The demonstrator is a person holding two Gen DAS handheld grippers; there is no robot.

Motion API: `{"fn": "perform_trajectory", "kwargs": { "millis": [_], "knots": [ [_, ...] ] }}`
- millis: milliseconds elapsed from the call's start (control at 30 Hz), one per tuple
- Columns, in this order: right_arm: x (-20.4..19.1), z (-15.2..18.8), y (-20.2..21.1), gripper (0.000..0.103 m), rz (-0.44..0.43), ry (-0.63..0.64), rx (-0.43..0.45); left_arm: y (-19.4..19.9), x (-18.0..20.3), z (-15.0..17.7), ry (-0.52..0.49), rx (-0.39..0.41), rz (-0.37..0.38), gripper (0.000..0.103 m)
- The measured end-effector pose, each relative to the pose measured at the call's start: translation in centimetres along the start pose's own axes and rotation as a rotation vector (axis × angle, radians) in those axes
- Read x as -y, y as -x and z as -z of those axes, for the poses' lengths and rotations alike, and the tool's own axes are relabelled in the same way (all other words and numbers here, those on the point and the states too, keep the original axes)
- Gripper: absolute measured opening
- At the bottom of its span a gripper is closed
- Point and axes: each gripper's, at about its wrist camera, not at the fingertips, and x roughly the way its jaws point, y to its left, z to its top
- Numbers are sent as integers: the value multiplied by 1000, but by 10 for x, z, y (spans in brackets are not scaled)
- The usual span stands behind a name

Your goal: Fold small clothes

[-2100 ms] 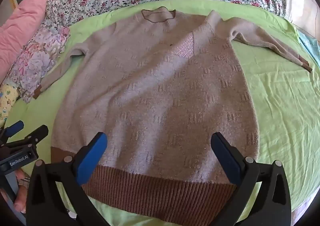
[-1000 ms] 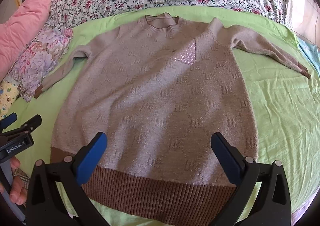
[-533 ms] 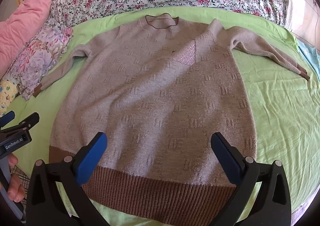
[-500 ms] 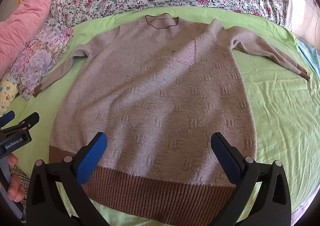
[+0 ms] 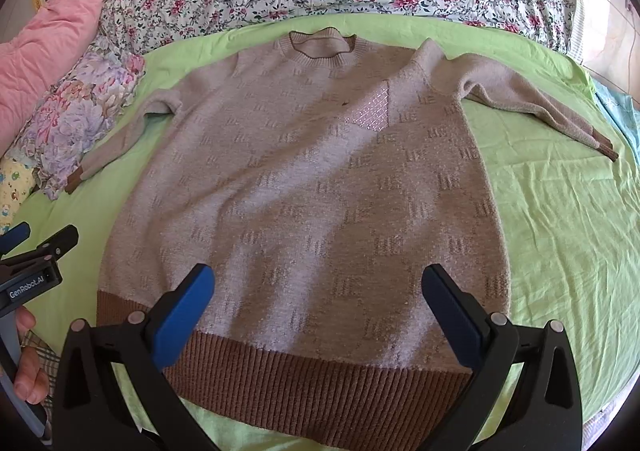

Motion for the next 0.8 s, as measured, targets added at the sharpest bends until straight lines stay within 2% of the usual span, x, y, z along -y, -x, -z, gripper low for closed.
{"fn": "perform_trajectory", "kwargs": {
  "millis": [800],
  "knots": [
    [5,-3,2,103,11,5,5,-2,1,-1,3,-13,37,102]
  ]
}}
